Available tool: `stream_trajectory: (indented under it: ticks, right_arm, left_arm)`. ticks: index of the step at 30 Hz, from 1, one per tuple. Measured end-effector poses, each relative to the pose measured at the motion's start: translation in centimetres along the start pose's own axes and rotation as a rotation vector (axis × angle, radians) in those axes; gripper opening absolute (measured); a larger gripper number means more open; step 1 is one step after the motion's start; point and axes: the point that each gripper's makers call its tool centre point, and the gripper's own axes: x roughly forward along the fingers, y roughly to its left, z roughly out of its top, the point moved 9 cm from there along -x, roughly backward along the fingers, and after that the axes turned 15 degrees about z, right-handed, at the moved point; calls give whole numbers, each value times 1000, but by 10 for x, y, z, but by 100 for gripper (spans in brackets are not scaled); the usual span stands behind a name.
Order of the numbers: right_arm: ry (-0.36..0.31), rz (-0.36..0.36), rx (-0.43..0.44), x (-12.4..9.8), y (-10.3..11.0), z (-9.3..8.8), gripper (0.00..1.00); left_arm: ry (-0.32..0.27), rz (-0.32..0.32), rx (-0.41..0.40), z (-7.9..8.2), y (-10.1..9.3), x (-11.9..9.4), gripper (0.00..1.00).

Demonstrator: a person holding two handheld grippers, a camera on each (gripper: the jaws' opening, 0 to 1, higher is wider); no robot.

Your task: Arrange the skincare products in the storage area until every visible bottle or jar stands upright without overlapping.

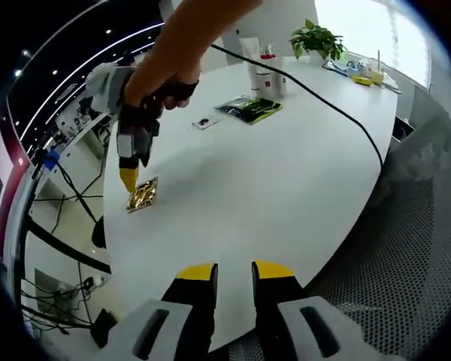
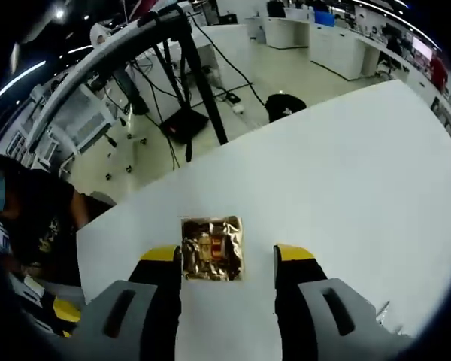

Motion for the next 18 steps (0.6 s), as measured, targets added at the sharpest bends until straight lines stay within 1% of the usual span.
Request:
stream_trajectory:
  ticks: [2, 3, 4, 5, 6, 8, 10, 11, 13, 14, 15, 16, 18]
  right_arm:
    - [29, -21, -24, 7, 6, 2, 52]
    - [35, -25, -30, 8, 6, 3, 52]
    - [57, -47, -48, 12, 10, 4, 52]
    - [73, -51, -54, 12, 11, 3, 51]
    - [93, -77, -85, 11, 11, 3, 50]
    - [109, -74, -96, 9, 18, 1, 48]
    - [116, -75, -98, 9, 16, 3, 48]
    - [135, -87, -116, 9, 15, 2, 47]
    - [179, -104, -188, 11, 16, 1, 45]
    - [185, -106, -198, 11, 17, 0, 42]
    - [165, -90, -173, 10, 23, -2, 40]
    - [167, -92, -176, 9, 25, -3, 38]
    - [168, -91, -177, 10, 19, -1, 37]
  left_arm:
    - [-2, 3, -1, 0, 0, 0, 19]
    - [-3, 3, -2, 0, 0, 0, 19]
    - [-6, 5, -2, 0, 1, 1, 19]
    - [-5, 7, -1, 0, 1, 1, 19]
    - [-4, 7, -1, 0, 1, 0, 19]
    - [-9, 11, -1, 0, 1, 0, 19]
    - [-12, 15, -4, 1, 2, -1, 19]
    - [-15, 17, -7, 1, 3, -1, 19]
    - [-20, 19, -11, 2, 3, -2, 19]
    - [-23, 19, -9, 2, 3, -2, 19]
    - [-24, 19, -7, 2, 3, -2, 19]
    - [-26, 19, -6, 2, 3, -2, 19]
    - [-30, 20, -7, 3, 3, -2, 19]
